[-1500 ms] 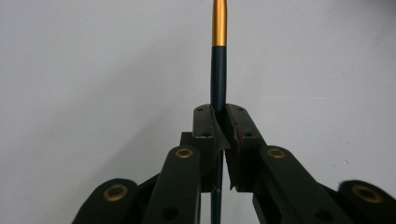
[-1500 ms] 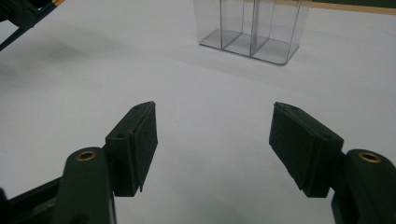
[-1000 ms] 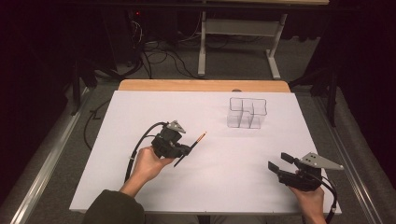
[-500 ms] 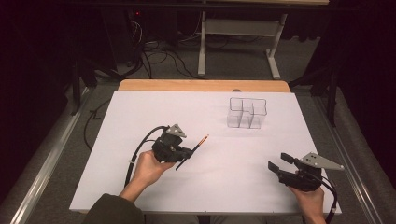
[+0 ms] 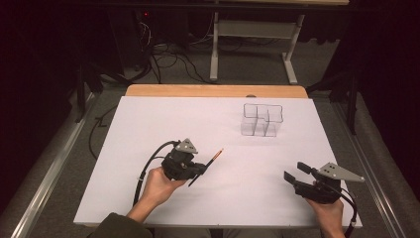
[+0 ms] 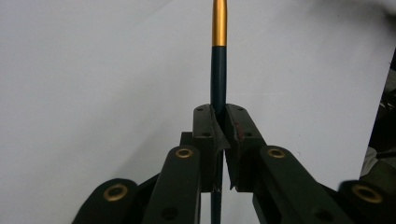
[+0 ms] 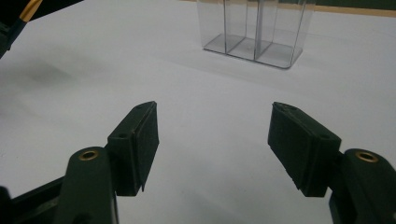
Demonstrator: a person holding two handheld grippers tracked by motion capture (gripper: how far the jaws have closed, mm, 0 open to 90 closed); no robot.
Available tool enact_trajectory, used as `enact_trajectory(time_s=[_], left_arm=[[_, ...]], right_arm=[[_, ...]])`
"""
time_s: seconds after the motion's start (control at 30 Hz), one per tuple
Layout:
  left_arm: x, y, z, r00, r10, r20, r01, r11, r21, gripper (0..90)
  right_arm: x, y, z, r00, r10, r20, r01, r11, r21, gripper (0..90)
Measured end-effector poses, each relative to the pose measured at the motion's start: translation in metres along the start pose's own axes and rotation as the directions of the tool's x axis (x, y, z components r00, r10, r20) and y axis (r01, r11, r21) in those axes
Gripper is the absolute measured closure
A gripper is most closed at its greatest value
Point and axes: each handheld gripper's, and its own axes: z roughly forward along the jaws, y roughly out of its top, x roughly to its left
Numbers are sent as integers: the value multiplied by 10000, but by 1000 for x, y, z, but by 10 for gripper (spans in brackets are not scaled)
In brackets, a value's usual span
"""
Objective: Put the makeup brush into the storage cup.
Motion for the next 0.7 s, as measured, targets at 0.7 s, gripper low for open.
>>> enact_trajectory(time_s=[0.7], left_arm=[[-11, -4, -6, 9998, 139, 150, -126, 9961, -876, 832]], right_arm=[[9, 3, 3, 10000, -46, -66, 46, 10000, -9, 363]])
